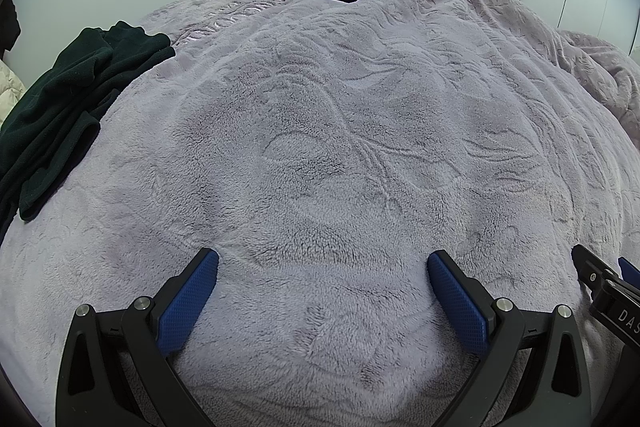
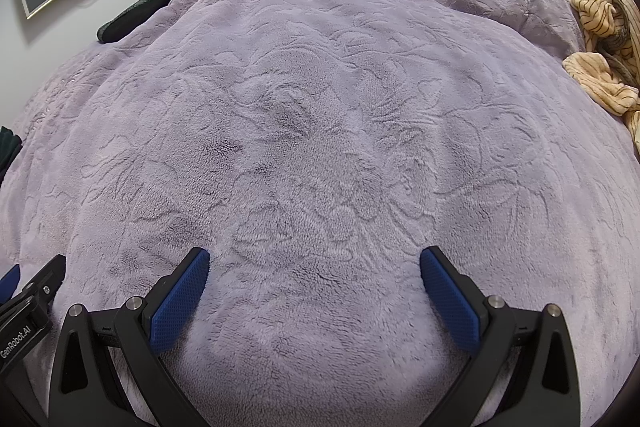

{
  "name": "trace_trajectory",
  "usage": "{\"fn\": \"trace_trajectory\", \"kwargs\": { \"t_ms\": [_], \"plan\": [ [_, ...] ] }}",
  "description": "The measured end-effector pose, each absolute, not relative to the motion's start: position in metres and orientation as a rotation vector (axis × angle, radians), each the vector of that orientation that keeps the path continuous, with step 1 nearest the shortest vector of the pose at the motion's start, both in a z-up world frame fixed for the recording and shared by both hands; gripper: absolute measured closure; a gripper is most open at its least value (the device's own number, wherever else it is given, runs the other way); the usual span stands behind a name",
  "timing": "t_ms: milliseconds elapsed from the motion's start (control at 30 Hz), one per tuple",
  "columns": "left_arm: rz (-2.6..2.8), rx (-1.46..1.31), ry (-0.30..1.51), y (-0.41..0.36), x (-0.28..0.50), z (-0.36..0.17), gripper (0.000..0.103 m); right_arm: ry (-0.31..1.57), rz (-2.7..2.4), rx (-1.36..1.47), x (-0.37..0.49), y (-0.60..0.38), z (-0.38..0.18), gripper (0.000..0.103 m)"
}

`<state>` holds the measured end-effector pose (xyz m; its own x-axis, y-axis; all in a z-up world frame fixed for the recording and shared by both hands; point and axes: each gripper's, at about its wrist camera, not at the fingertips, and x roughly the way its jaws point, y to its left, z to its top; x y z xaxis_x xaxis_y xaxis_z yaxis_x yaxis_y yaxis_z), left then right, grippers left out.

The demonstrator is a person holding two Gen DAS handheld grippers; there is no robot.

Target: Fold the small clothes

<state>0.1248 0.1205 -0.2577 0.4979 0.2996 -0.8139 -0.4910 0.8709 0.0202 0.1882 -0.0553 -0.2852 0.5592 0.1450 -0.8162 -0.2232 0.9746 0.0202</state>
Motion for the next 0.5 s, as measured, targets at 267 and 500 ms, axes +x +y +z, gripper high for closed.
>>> {"fn": "trace_trajectory", "kwargs": {
  "t_ms": [267, 500],
  "plan": [
    [0.488, -0.217, 0.937, 0.1204, 0.1239, -0.2583, 0.0, 0.953, 0.217, -0.089, 0.1882, -0.0553, -0.2852, 0.0],
    [0.503, -0.194, 0.946, 0.1153, 0.1261, -0.2595, 0.0, 0.953, 0.217, -0.089, 0.1881, -0.0551, -0.2851, 0.0]
  ]
}}
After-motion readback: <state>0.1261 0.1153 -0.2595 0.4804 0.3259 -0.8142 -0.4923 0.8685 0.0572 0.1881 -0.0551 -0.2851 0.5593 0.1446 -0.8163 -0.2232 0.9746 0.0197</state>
